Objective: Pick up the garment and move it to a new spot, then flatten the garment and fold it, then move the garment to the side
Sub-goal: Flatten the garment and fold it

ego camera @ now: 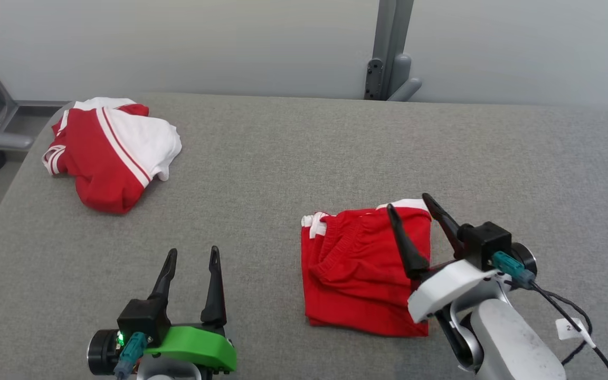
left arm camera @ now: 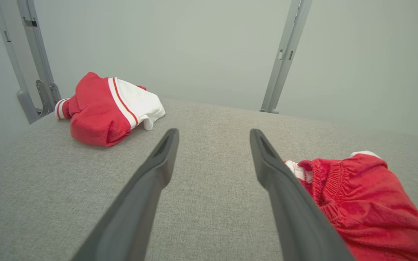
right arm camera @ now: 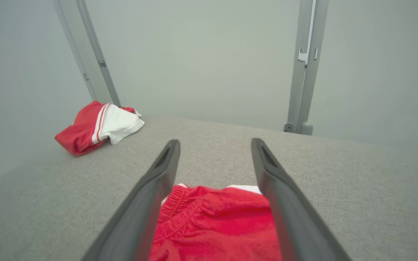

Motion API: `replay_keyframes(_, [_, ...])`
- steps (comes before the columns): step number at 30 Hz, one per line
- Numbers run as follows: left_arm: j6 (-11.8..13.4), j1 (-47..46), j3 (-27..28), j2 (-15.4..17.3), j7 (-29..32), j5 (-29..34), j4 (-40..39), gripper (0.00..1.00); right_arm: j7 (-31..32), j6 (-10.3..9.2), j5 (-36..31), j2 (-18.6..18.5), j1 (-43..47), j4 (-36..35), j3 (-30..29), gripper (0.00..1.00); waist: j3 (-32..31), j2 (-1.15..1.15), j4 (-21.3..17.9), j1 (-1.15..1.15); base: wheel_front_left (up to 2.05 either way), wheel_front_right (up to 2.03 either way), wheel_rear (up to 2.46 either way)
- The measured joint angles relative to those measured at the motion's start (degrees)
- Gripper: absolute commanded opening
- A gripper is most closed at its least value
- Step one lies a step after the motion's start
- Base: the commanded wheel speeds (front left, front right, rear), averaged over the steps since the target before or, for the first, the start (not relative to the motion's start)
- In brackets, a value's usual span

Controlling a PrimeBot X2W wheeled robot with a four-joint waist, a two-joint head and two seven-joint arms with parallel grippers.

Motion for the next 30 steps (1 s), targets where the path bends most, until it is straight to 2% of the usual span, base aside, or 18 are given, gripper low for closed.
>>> replay_keyframes(11, [0.0,0.92,0.57,-0.02,0.0,1.31,-0.27,1.0,0.0,0.0,-5.36,-0.02,11.15,-11.66,-12.59,1.0,-2.12,0.0,-4.21,0.0,0.0,0.0,0.0])
replay_keyframes(19, [-0.01,3.48,1.57,-0.02,0.0,2.35,-1.0,1.0,0.0,0.0,-4.66,-0.08,18.89,-18.14,-18.31,1.0,-3.25,0.0,-6.08,0.0,0.0,0.0,0.0])
replay_keyframes(30, [-0.01,4.46,2.8,-0.02,0.0,2.65,-0.35,1.0,0.0,0.0,-2.35,-0.03,22.28,-19.56,-19.57,1.0,-3.48,0.0,-5.88,0.0,0.0,0.0,0.0])
